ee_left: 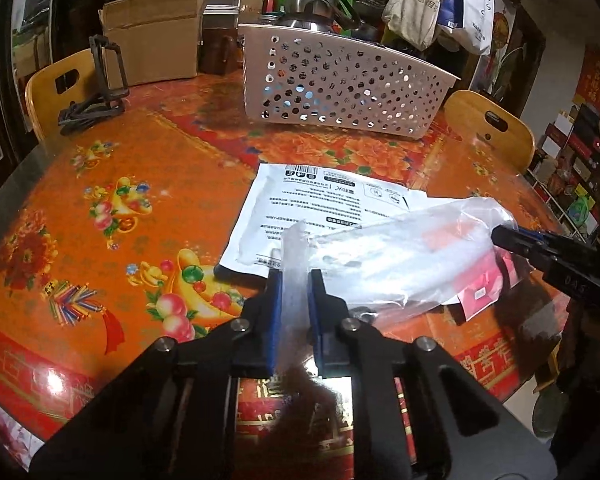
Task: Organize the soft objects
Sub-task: 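Close both grippers on the clear plastic bag, then lift the bag with both grippers and release it into the basket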
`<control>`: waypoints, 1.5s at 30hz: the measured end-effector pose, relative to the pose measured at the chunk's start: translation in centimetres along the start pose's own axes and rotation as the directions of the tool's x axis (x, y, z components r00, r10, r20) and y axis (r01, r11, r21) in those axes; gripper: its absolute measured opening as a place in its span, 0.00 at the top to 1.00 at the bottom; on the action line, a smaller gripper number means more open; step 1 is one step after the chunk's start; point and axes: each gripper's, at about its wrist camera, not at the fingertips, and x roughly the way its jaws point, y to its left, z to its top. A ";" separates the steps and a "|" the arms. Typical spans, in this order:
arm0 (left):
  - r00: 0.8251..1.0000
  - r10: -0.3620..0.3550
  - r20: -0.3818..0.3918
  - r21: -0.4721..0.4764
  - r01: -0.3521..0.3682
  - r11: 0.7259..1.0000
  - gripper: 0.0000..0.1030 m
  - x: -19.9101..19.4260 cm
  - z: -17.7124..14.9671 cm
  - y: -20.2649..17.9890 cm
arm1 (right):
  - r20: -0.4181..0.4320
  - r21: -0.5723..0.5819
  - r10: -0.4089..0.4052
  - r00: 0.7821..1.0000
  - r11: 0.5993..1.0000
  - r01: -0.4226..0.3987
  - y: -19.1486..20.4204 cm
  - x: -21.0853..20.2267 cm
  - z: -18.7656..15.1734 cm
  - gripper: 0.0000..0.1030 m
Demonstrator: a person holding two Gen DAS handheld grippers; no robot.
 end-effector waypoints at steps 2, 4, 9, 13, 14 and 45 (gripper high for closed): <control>1.000 0.003 0.004 0.005 -0.003 1.000 0.91 -0.1 0.0 0.1 | 0.008 0.012 0.021 1.000 1.000 -0.021 0.0 -0.1 -0.1 0.93; 1.000 0.003 0.007 0.006 -0.003 1.000 0.92 -0.2 0.1 0.2 | 0.009 0.013 0.024 1.000 1.000 -0.024 0.1 -0.1 0.0 0.95; 0.999 0.013 0.035 0.005 -0.013 1.000 0.94 -0.9 0.4 0.2 | 0.030 0.002 0.025 0.999 1.000 -0.025 0.5 -0.9 0.0 0.95; 0.998 0.009 0.054 0.002 -0.009 1.000 0.95 -1.6 0.7 0.2 | 0.054 -0.015 0.017 0.998 1.000 -0.016 1.1 -1.7 0.2 0.95; 0.998 0.006 0.062 0.005 -0.007 1.000 0.95 -1.8 0.8 0.2 | 0.060 -0.014 0.017 0.998 1.000 -0.017 1.1 -1.8 0.2 0.95; 0.961 -0.049 0.271 0.034 0.041 0.999 0.95 -8.4 14.2 -2.9 | 0.200 -0.060 0.015 0.980 0.998 -0.003 0.0 -6.8 10.8 0.95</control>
